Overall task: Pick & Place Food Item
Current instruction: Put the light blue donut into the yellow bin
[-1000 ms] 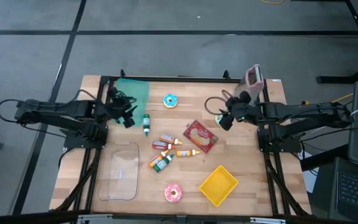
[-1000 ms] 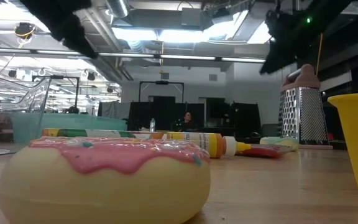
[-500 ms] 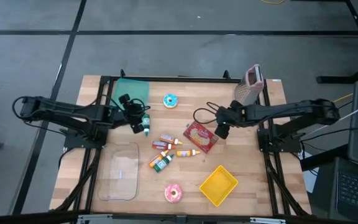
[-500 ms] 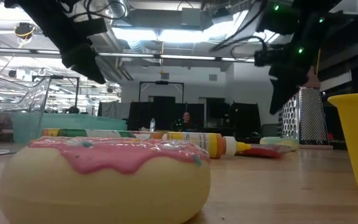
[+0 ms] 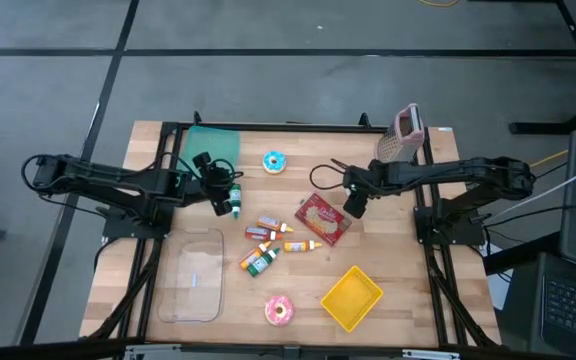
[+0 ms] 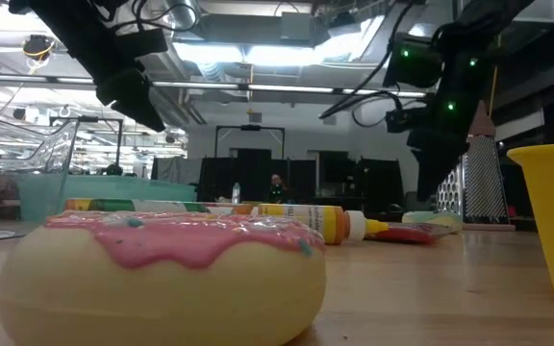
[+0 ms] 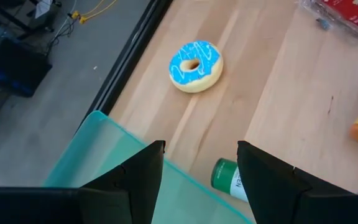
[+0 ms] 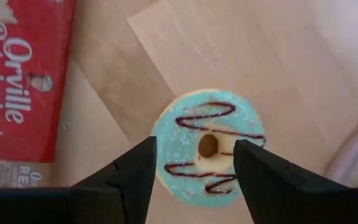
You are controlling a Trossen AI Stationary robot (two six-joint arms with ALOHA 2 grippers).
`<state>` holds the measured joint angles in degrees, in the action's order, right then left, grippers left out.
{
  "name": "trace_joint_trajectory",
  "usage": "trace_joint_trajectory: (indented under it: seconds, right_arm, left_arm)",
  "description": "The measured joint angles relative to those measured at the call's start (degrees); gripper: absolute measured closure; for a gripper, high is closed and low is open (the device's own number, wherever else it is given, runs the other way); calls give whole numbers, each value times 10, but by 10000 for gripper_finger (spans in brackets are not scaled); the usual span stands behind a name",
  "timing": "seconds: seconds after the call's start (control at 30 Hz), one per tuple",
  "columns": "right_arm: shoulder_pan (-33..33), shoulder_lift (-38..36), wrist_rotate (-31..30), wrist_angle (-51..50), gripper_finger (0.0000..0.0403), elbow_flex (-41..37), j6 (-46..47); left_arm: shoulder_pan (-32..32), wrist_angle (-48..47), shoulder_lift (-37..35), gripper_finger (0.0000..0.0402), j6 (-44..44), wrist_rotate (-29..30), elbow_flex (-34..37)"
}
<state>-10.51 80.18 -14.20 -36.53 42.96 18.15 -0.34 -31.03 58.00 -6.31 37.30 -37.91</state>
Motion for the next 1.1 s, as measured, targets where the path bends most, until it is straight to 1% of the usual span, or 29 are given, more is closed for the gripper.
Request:
trace_joint_trajectory:
  seconds: [0.17,0.33,0.5,0.57,0.63,0.7,0.77,0.8,0.83,0.93,1.03,1.1]
  right_arm:
    - [-16,0,21,29,193,-38,4]
    - [-26,0,35,81,193,-75,9]
    - [-29,0,36,97,199,-81,9]
    - [-30,0,35,97,218,-78,7]
    - [-29,0,35,97,253,-72,7]
    - [-30,0,32,98,301,-64,8]
    - [-30,0,25,99,359,-52,8]
    - [-30,0,22,98,380,-44,8]
    - [-30,0,22,98,391,-35,7]
    - [-29,-3,31,94,389,-2,-1]
    - [-24,-6,36,76,398,40,-9]
    - [-21,-6,57,58,394,72,-15]
  left_arm:
    - [0,0,0,201,0,-10,0]
    - [0,0,0,201,0,-12,0]
    - [0,0,0,201,-5,-12,0]
    - [0,0,0,201,-5,-12,0]
    - [0,1,0,201,-5,-12,0]
    - [0,2,0,201,-6,-12,0]
    - [0,6,0,201,-6,-12,0]
    - [0,8,0,201,-6,-12,0]
    - [0,10,0,201,-6,-12,0]
    - [0,11,0,201,-6,-12,0]
    - [0,11,0,201,-6,-12,0]
    - [0,11,0,201,-6,-12,0]
